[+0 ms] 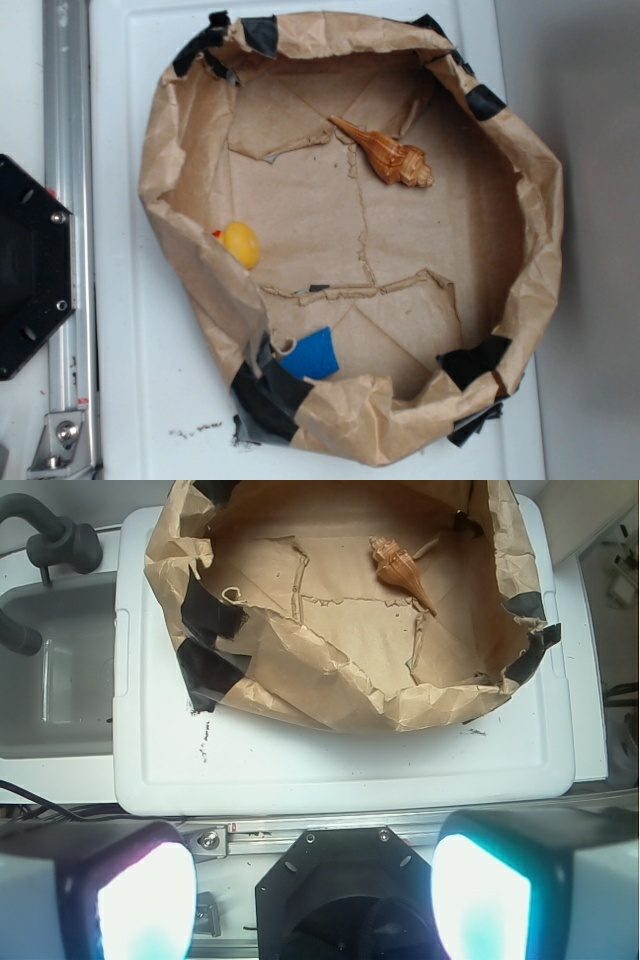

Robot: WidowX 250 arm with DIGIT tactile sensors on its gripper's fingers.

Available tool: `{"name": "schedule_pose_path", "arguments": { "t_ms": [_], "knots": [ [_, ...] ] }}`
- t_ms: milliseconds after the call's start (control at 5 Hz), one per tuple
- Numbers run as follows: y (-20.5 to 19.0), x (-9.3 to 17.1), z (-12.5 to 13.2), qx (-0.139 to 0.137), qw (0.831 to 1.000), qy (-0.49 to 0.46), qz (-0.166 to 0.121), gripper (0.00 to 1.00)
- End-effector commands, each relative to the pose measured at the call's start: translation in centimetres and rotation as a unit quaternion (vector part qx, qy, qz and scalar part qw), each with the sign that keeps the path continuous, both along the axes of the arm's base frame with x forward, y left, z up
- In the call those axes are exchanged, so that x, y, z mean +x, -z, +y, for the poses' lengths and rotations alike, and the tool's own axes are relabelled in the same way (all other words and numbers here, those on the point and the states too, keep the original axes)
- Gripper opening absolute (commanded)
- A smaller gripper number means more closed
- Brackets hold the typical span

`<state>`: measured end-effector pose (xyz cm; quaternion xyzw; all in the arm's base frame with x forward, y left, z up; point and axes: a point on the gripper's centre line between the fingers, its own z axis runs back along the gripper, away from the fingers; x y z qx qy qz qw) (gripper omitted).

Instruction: Grab the blue sponge.

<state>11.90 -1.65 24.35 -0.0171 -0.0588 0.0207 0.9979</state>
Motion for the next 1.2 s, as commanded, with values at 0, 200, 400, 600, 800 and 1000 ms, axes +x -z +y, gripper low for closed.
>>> {"name": "schedule_pose_path", "arguments": {
  "t_ms": [0,200,400,600,800,1000],
  "knots": [
    [0.0,0.0,0.0,0.0,1.0,0.0,0.0,1.0],
    [2.9,5.0,-0.7,-0.073,0.996,-0.057,-0.017,1.0],
    [5.6,9.9,-0.5,-0.063,0.994,-0.09,0.006,1.0],
    [10.0,13.1,-0.5,-0.084,0.985,-0.134,0.074,1.0],
    [14.4,14.0,-0.4,-0.083,0.977,-0.143,0.134,1.0],
    [18.5,12.7,-0.2,-0.103,0.964,-0.159,0.189,1.0]
  ]
}}
